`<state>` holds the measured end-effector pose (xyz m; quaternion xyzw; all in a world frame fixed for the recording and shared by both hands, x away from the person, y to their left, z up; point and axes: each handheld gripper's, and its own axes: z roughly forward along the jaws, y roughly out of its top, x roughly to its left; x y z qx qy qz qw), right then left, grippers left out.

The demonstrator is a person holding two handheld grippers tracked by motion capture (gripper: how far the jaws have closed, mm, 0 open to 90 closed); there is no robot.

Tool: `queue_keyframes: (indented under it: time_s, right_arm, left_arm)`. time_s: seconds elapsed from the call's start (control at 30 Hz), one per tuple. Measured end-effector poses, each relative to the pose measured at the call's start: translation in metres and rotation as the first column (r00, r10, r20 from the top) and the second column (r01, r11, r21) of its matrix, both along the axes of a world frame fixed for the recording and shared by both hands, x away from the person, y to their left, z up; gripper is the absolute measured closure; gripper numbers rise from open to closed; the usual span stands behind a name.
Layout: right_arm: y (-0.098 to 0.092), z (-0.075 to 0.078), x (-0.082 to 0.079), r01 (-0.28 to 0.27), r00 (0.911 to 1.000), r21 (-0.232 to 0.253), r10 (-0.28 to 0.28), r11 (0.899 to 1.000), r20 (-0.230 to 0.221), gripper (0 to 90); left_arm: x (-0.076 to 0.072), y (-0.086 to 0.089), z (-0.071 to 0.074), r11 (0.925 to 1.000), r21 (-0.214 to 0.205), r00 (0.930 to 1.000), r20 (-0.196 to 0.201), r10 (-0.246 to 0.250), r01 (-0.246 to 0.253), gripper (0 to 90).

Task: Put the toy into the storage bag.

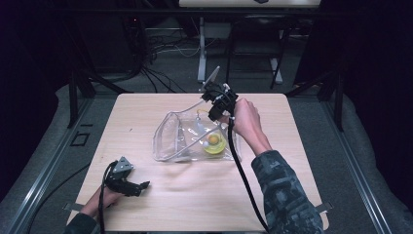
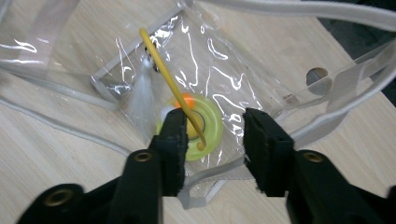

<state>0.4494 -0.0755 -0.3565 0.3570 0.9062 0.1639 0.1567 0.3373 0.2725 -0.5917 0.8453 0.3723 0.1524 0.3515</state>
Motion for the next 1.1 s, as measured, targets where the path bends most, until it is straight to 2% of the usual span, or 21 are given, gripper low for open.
queue_keyframes:
  time_s: [0.03, 0.33, 0.4, 0.47, 0.6, 0.7, 1.1]
  right_arm:
    - [-0.002, 0.002, -0.001, 0.003, 1.0000, 0.021, -0.003, 1.000, 0.006, 55.3]
    - [-0.021, 0.024, -0.012, 0.013, 0.9986, 0.064, -0.016, 0.998, 0.051, 28.3]
    - [-0.027, 0.027, -0.014, 0.016, 0.9980, 0.087, -0.021, 0.996, 0.060, 23.6]
    - [-0.034, 0.029, -0.016, 0.041, 0.9961, 0.096, -0.048, 0.995, 0.073, 13.4]
    - [-0.046, 0.031, -0.019, 0.069, 0.9930, 0.115, -0.079, 0.991, 0.088, 3.3]
    - [-0.057, 0.031, -0.022, 0.082, 0.9911, 0.128, -0.094, 0.988, 0.094, 0.0]
    - [-0.094, 0.021, -0.037, 0.130, 0.9829, 0.153, -0.148, 0.980, 0.110, 0.0]
  left_arm:
    - [0.000, 0.000, 0.000, 1.0000, 0.000, 1.0000, 0.001, -0.001, 0.001, 0.2]
    - [0.000, 0.000, 0.000, 1.0000, -0.001, 1.0000, 0.005, 0.004, -0.004, 0.2]
    - [0.000, 0.000, -0.001, 1.0000, -0.003, 0.9999, 0.009, 0.005, -0.005, 0.2]
    - [0.000, 0.000, -0.001, 1.0000, -0.002, 0.9999, 0.009, 0.006, -0.005, 0.2]
    - [0.000, 0.000, -0.001, 1.0000, -0.002, 0.9999, 0.009, 0.006, -0.006, 0.2]
    - [0.000, 0.000, -0.001, 1.0000, -0.003, 0.9999, 0.009, 0.006, -0.006, 0.2]
    - [0.000, 0.000, -0.001, 1.0000, -0.001, 0.9999, 0.009, 0.005, -0.005, 0.2]
